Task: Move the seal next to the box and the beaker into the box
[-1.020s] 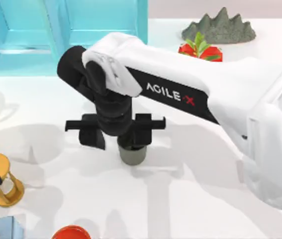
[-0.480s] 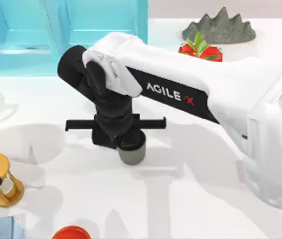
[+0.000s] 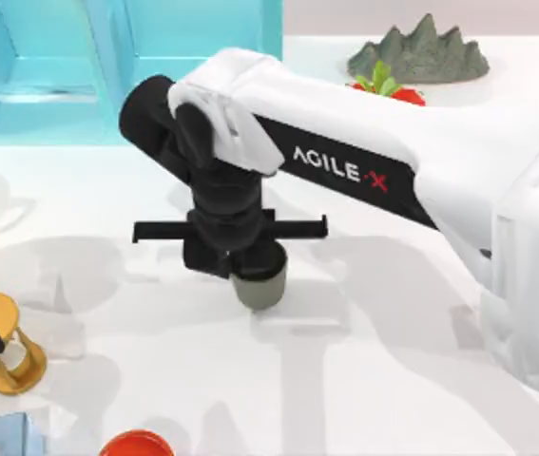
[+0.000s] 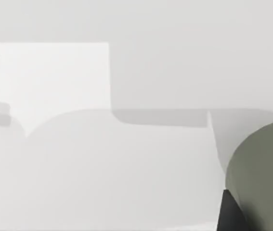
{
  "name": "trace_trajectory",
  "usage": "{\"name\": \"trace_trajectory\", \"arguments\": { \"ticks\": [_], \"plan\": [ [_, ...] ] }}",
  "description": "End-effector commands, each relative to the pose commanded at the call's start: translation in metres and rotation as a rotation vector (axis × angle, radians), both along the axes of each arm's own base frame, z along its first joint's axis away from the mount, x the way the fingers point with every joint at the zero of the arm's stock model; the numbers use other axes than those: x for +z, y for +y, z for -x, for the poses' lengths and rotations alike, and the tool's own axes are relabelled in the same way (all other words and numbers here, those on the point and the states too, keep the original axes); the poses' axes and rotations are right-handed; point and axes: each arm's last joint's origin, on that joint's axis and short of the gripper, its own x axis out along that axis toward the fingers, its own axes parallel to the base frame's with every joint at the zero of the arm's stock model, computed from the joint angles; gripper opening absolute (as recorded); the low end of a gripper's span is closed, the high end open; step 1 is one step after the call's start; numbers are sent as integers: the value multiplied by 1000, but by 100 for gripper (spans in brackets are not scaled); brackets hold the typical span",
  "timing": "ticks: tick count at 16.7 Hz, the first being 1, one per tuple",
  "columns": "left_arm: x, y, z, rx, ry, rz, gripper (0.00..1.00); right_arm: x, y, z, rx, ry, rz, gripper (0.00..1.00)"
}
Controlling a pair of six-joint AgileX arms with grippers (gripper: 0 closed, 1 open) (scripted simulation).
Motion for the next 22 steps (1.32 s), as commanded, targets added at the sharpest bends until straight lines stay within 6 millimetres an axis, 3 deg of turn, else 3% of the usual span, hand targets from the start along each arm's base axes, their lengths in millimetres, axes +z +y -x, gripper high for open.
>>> {"name": "trace_trajectory", "arguments": {
  "ticks": [6, 8, 13, 15, 17, 20, 22],
  "plan": [
    [0, 0, 0, 0, 0, 0, 100, 78, -71, 0, -2, -16, -13, 0],
    [0, 0, 0, 0, 0, 0, 100, 87, -86, 3, 0, -3, -1, 0],
    [0, 0, 0, 0, 0, 0, 100, 88, -88, 4, 3, -4, 0, 0],
    [0, 0, 0, 0, 0, 0, 100, 95, -101, -2, -4, -22, -21, 0],
    [0, 0, 0, 0, 0, 0, 100, 107, -132, -10, -14, -44, -40, 0],
    [0, 0, 0, 0, 0, 0, 100, 121, -203, -18, -37, -60, -42, 0],
    [0, 0, 0, 0, 0, 0, 100, 120, -254, -20, -32, -46, -24, 0]
  ]
}}
